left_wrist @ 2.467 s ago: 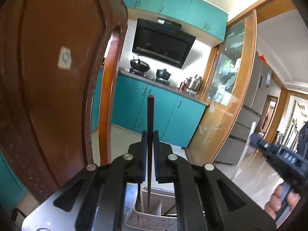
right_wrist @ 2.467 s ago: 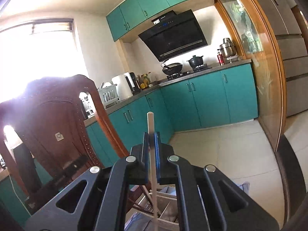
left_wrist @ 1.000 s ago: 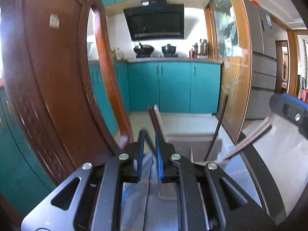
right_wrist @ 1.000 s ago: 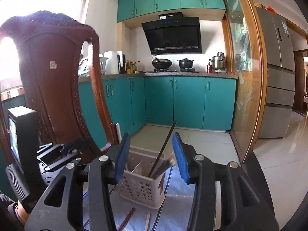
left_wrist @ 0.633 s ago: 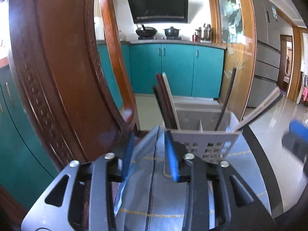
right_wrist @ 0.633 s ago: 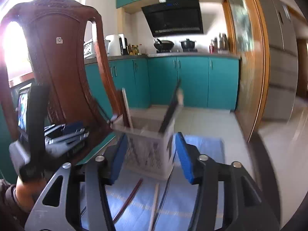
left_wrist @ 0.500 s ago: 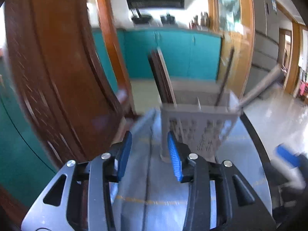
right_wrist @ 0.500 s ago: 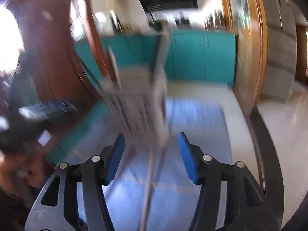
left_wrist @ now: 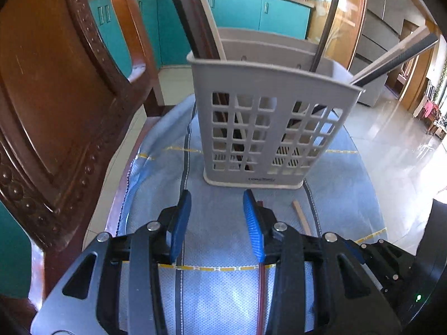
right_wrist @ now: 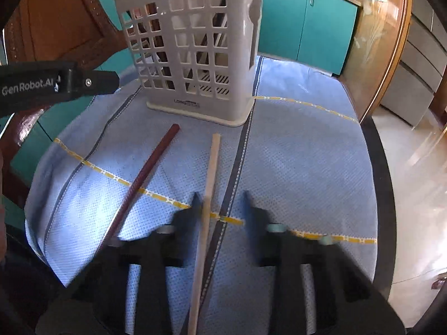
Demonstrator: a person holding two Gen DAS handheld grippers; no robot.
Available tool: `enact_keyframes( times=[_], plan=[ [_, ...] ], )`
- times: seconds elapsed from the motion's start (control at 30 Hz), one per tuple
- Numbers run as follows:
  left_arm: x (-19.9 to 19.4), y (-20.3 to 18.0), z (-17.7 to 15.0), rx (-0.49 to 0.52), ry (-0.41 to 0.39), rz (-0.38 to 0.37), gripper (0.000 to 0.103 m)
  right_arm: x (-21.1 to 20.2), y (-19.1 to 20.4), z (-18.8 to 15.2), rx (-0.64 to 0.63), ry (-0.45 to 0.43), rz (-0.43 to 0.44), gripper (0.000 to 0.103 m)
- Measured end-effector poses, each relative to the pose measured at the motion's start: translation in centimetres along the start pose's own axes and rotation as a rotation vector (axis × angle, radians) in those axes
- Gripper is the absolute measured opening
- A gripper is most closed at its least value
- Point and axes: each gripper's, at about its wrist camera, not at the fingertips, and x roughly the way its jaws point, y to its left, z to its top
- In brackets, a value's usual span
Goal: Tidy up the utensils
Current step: 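Grasp the last light wooden chopstick with the right tool while the left tool grasps the last reddish-brown one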
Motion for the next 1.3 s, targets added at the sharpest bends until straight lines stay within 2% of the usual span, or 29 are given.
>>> enact_keyframes(
  times=[0.03,0.13,0.27,0.47,0.57,0.63,0.73,1.03,1.3],
  plan=[
    [0.3,0.0,-0.1,0.000,0.009,0.004,0.039,0.0,-0.2,0.0,0.021,0.009,0.023,0.007],
    [1.0,-0.2,-0.4,-0.001,0.022,0.015,0.039,-0.1,-1.4,0.0,0.087,0.025,0.058,0.006],
    [1.2,0.3,-0.7,-0.009,0.041,0.013,0.039,-0.5,-3.4,0.1,0.165,0.027,0.045,0.006],
    [2.4,0.2,-1.0,-0.021,0.105,-0.044,0.044,-0.5,-5.3,0.2,0.227,0.025,0.029,0.007],
    [3.0,-0.4,-1.3,-0.010,0.128,-0.057,0.048,-0.5,-5.6,0.3,0.235,0.008,0.015,0.013],
    [3.4,-0.8,-1.5,0.005,0.140,-0.056,0.050,-0.5,-5.6,0.4,0.230,0.000,0.008,0.024],
    [4.0,-1.4,-1.9,0.026,0.158,-0.051,0.051,-0.2,-5.3,0.1,0.216,0.000,0.002,0.034],
    [5.6,-3.1,-3.2,0.079,0.205,-0.033,0.053,0.5,-5.3,0.7,0.197,0.006,-0.024,0.037],
    [6.7,-3.8,-3.4,0.085,0.211,-0.021,0.055,0.3,-5.4,0.6,0.199,0.002,-0.023,0.039]
  ],
)
